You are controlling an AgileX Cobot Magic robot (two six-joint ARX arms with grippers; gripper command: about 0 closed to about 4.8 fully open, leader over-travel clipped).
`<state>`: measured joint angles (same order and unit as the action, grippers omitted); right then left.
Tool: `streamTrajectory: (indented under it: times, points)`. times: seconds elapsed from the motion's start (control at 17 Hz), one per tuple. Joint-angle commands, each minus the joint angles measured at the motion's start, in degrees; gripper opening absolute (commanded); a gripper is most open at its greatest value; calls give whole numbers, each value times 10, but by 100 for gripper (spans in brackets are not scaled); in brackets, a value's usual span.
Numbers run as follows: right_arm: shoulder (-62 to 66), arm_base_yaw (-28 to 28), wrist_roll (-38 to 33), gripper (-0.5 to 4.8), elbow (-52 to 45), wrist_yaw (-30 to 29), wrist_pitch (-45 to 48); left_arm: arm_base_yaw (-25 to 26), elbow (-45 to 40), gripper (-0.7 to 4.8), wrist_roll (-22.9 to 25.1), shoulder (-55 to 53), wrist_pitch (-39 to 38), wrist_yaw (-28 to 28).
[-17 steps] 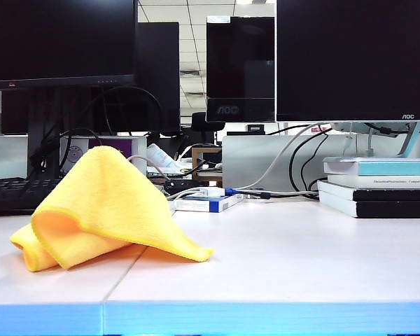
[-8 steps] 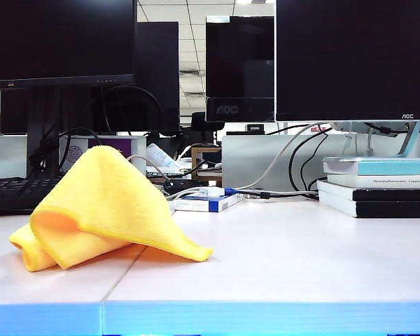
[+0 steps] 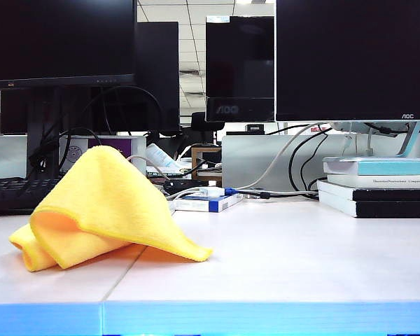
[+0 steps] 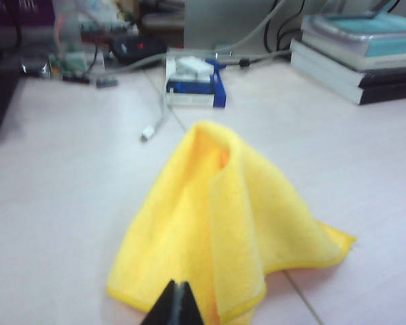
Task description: Wipe the table from front to back using the rag.
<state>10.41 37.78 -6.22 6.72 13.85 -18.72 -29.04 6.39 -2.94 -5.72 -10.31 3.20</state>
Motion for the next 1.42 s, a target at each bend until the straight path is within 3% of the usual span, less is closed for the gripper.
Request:
streamTrajectory:
  times: [0.06,0.35,0.53,0.77,1.0,1.42]
  points:
    - [0,0,-2,14,3,2,7,2,-15,-6,-7,15,38,49]
    - [0,0,-2,14,3,2,7,99,-42,-6,-7,56,47,37]
    - [0,0,-2,14,3,2,7,167,-55,-6,-7,56,49,-7]
    - [0,0,-2,14,3,2,7,253,-60,-6,-5,55,-5,-34]
    - [0,0,-2,14,3,2,7,266,-60,-6,34,54,-4,-34]
    - [-1,0,-2,14,2,2,8,266,-60,3,34,55,-3,-34]
